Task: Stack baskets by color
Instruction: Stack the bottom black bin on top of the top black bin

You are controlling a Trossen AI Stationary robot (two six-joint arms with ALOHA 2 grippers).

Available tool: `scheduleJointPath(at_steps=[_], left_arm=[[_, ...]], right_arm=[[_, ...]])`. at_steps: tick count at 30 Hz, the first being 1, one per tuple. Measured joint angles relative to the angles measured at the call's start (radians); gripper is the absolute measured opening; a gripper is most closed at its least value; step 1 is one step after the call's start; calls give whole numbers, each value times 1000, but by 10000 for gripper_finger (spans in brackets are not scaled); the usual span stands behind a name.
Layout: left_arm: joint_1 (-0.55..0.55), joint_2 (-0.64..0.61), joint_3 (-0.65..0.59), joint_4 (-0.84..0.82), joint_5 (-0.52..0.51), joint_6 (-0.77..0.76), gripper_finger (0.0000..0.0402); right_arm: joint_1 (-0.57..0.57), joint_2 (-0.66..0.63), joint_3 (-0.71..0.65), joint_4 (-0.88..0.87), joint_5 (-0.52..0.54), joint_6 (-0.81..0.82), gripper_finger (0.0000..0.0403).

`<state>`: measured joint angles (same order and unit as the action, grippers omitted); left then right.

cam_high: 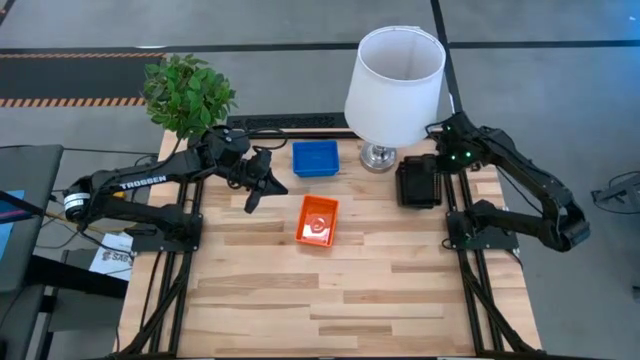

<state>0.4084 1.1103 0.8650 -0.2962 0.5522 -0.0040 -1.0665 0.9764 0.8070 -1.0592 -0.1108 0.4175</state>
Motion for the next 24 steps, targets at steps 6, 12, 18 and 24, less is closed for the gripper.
scheduleJointPath(at_steps=[6,12,18,24], left_arm=[[0,0,0,17,-14,13,0],[0,0,-1,26,-14,25,0],[0,0,-1,20,-14,45,0],[0,0,-1,15,-14,68,0]], right_arm=[[-9,-2,0,18,-105,11,3],[-9,-2,38,21,-159,37,3],[14,21,38,21,-198,78,3],[70,76,38,39,-119,96,3]])
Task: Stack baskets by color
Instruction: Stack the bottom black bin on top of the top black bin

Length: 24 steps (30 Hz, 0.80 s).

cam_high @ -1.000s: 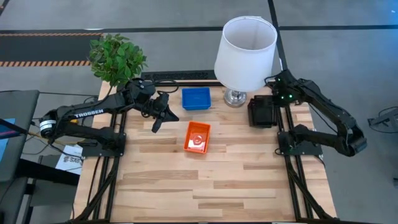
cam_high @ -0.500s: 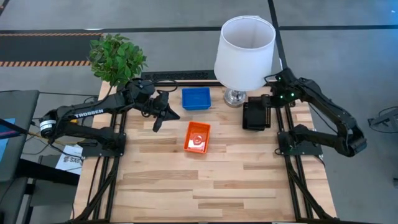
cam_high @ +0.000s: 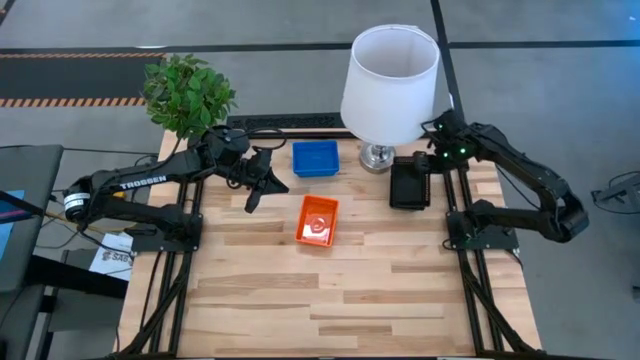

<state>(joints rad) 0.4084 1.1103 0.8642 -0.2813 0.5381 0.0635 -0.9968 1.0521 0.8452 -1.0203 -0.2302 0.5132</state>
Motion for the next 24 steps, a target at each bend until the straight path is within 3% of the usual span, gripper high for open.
scheduleJointPath(at_steps=[11,24], left_arm=[[0,0,0,0,0,-25,0],[0,0,0,11,0,-46,0]], right_arm=[[4,49,-14,0,42,-17,3],[-72,36,-83,-12,103,-82,3]])
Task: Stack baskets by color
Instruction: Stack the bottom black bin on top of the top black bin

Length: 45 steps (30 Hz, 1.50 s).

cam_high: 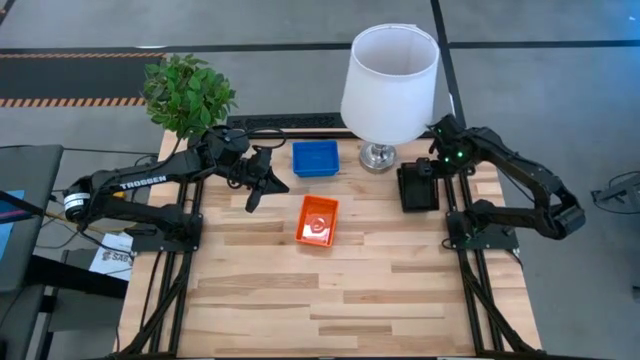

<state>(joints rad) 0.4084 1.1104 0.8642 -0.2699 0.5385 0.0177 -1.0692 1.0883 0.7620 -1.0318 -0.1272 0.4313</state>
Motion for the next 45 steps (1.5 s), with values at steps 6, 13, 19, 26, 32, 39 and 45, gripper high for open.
scheduleJointPath(at_steps=[6,13,19,26,32,39,45], left_arm=[[0,0,0,0,0,0,0],[0,0,0,0,0,-19,0],[0,0,0,0,1,-22,0],[0,0,0,-1,1,-22,0],[0,0,0,-1,-14,-21,0],[-1,0,0,-1,-27,-26,0],[-2,0,0,-1,-33,-40,0]], right_arm=[[-28,29,0,1,4,-41,32],[-24,31,0,6,3,-74,91],[-24,30,10,7,2,-91,140],[25,-23,84,-2,2,-78,183],[216,-101,-17,111,152,57,163],[332,-214,-150,373,344,153,79],[395,-229,-238,580,410,145,12]])
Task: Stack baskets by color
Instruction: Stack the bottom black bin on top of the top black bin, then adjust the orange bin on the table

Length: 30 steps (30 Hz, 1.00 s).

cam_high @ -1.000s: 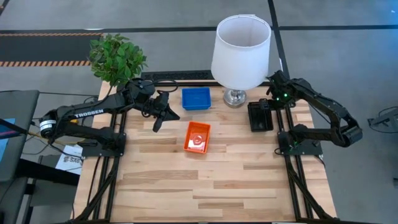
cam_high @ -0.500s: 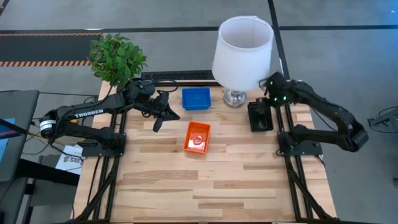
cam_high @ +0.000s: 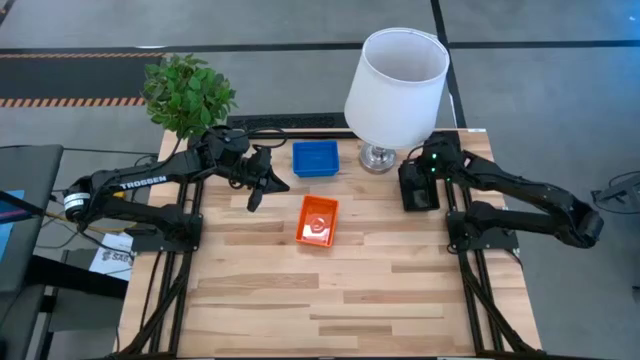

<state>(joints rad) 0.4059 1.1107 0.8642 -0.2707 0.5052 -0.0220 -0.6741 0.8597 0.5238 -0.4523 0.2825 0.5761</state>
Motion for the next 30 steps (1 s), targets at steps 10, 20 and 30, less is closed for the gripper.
scheduleJointPath(at_steps=[10,20,30], left_arm=[[0,0,0,0,-5,-45,0],[0,0,0,1,-3,-66,0],[-25,-5,0,7,-36,-125,0]], right_arm=[[95,30,-132,183,194,0,3],[23,103,-137,172,118,-90,3],[136,-30,64,-27,69,-159,2]])
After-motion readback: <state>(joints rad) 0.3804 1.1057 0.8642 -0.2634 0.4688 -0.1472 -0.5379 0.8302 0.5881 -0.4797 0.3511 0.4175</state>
